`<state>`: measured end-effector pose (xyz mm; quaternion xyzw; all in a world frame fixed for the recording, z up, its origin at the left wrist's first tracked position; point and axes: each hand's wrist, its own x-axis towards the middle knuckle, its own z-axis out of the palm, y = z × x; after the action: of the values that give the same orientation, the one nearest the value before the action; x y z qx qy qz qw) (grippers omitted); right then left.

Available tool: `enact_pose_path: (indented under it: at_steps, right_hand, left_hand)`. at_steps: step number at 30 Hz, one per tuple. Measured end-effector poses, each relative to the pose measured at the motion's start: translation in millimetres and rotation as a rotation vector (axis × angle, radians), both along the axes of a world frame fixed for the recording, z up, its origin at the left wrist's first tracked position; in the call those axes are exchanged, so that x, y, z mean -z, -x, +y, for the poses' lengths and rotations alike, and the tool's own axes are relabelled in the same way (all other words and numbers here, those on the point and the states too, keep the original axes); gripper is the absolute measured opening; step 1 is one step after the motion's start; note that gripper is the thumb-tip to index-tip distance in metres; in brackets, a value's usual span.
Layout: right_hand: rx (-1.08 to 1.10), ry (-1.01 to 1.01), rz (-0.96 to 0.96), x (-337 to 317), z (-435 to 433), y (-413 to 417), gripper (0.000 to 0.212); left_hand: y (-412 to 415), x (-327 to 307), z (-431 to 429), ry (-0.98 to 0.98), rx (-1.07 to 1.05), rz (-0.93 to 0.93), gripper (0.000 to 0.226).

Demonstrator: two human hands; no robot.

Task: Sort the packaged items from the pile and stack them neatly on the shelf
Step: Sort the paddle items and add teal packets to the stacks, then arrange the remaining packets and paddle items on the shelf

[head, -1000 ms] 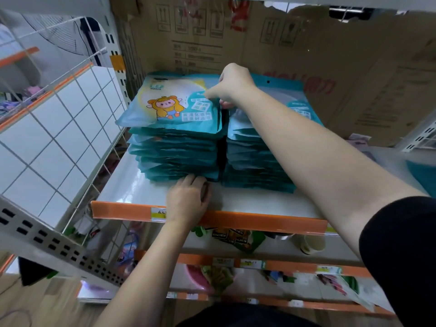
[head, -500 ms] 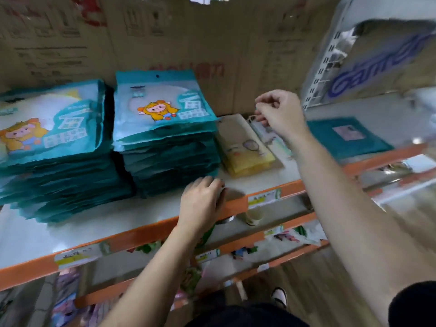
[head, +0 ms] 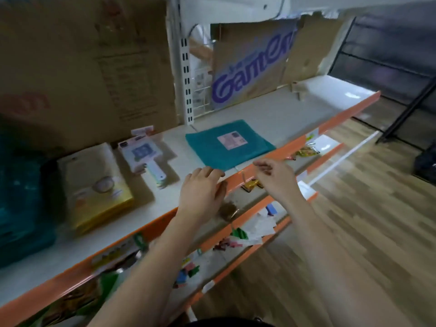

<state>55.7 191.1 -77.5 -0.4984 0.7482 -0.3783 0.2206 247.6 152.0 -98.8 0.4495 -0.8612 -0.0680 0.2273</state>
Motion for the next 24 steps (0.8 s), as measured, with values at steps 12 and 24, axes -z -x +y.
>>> enact_pose_path:
  at_steps: [12,24]
  right_hand:
    - [-0.018,0.011,0.011,14.4,-50.2,174.7,0.023]
    - [0.097,-0.006,-0.008,7.3,-174.6,326.9,0.024]
  left_hand:
    - [169.6,-1.2,-53.9,-0.092,-0.067,0.042,0.031]
    - [313.1,0.3,-181.7,-0.112,-0.011,-0.039,0.030]
